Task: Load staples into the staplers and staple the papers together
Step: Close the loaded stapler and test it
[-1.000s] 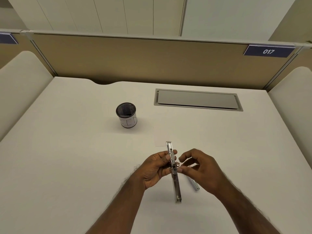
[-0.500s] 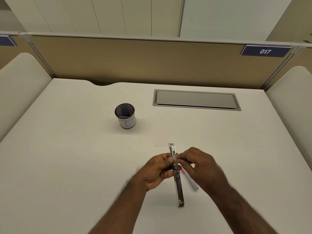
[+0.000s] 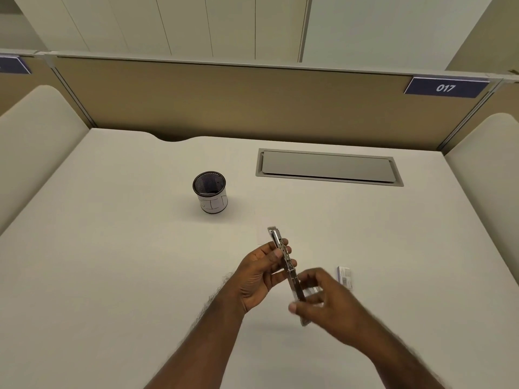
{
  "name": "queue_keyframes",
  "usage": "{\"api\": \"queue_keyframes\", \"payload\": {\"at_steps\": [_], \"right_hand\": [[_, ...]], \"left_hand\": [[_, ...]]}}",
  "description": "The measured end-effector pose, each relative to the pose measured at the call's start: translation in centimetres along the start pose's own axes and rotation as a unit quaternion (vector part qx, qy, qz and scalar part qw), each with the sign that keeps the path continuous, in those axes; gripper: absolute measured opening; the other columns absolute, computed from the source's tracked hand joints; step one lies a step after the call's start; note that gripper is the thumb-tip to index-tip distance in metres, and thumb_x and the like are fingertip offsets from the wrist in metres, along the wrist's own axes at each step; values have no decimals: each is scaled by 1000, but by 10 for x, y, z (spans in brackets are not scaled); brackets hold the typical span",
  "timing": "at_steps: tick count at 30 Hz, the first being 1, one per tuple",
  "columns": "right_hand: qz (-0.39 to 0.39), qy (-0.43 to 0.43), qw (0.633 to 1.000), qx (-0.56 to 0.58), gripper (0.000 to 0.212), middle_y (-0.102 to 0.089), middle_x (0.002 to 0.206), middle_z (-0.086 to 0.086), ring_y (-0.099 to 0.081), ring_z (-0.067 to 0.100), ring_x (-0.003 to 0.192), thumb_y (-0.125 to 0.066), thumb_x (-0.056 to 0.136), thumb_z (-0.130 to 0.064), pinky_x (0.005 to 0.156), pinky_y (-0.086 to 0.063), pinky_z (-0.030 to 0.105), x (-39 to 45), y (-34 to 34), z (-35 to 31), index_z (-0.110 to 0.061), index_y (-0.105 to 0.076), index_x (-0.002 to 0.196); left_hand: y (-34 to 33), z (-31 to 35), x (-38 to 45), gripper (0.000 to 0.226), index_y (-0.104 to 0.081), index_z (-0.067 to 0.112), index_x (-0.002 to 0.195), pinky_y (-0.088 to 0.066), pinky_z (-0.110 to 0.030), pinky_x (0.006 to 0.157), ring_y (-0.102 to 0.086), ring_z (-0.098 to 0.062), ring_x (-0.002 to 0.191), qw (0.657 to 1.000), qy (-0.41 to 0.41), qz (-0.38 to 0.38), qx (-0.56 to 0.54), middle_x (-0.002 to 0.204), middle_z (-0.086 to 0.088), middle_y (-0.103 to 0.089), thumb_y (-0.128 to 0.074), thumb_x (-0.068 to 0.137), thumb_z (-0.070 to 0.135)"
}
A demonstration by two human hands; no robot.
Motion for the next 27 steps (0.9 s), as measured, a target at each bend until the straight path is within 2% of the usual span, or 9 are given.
{"api": "queue_keyframes", "payload": {"at_steps": [2,5,7,9,10,14,20,24,27], "right_hand": [[-1,-6,1000,2,36,-65,99,-7,-70,14,71,-78,77,-18,72,-59,34,-5,-5,6,-31,-59,105],[95,-7,995,21,26,-72,86,-3,-67,14,64,-73,80,-11,68,-56,28,-6,8,6,-27,-67,99],[162,6,983,81,18,-73,76,2,-69,16,64,-74,81,-9,62,-52,20,-7,21,5,-22,-71,94],[195,28,966,165,17,-75,82,5,-73,18,71,-75,81,-7,63,-54,15,-8,28,3,-19,-72,92],[195,36,956,215,17,-75,87,5,-73,19,77,-74,81,-5,67,-56,18,-6,28,2,-16,-72,94],[156,44,945,284,19,-75,98,9,-71,23,91,-69,84,-2,77,-59,31,7,20,-1,-10,-71,101],[29,12,964,265,32,-75,103,8,-70,19,88,-68,81,-32,74,-56,28,23,3,5,-19,-73,110],[-36,-4,970,238,35,-74,105,12,-69,19,89,-68,82,-38,73,-54,24,24,-4,8,-19,-72,111],[-64,-10,974,218,39,-73,107,11,-66,16,89,-74,80,-42,75,-54,26,24,-5,9,-17,-72,110]], "left_hand": [[2,1,1,28,-73,11,109,-59,-33,73,-72,-24,86,1000,-10,13,0,102,-7,-72,-70,81,14],[5,3,2,27,-72,12,108,-59,-33,71,-71,-22,82,999,-15,31,12,99,-6,-72,-68,82,13],[6,3,1,25,-71,14,105,-58,-31,69,-70,-20,79,998,-14,36,43,98,-4,-72,-68,80,15],[5,1,0,24,-70,15,103,-58,-30,68,-69,-17,76,997,-9,34,73,97,-3,-73,-69,79,17],[5,-1,-1,25,-69,14,104,-58,-30,69,-68,-16,76,996,-4,31,83,97,-3,-73,-69,80,17],[0,-10,-6,26,-69,12,108,-57,-32,72,-68,-18,83,992,24,-3,125,101,-6,-72,-73,83,17],[-1,-11,-13,42,-65,13,124,-56,-35,78,-68,-25,100,981,59,-39,182,112,-12,-72,-74,83,18],[2,-9,-17,49,-60,15,131,-56,-37,79,-67,-23,95,975,90,-63,192,109,-12,-72,-74,84,16],[3,-9,-21,50,-60,17,130,-56,-37,79,-66,-28,102,970,104,-71,209,110,-15,-71,-76,83,17]]}}
Point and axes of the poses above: each hand's wrist, its own x-axis towards the middle knuckle, its own y-axis out of the back of the hand, z = x × y, the point moved 7 cm from there along x, towards the middle knuckle
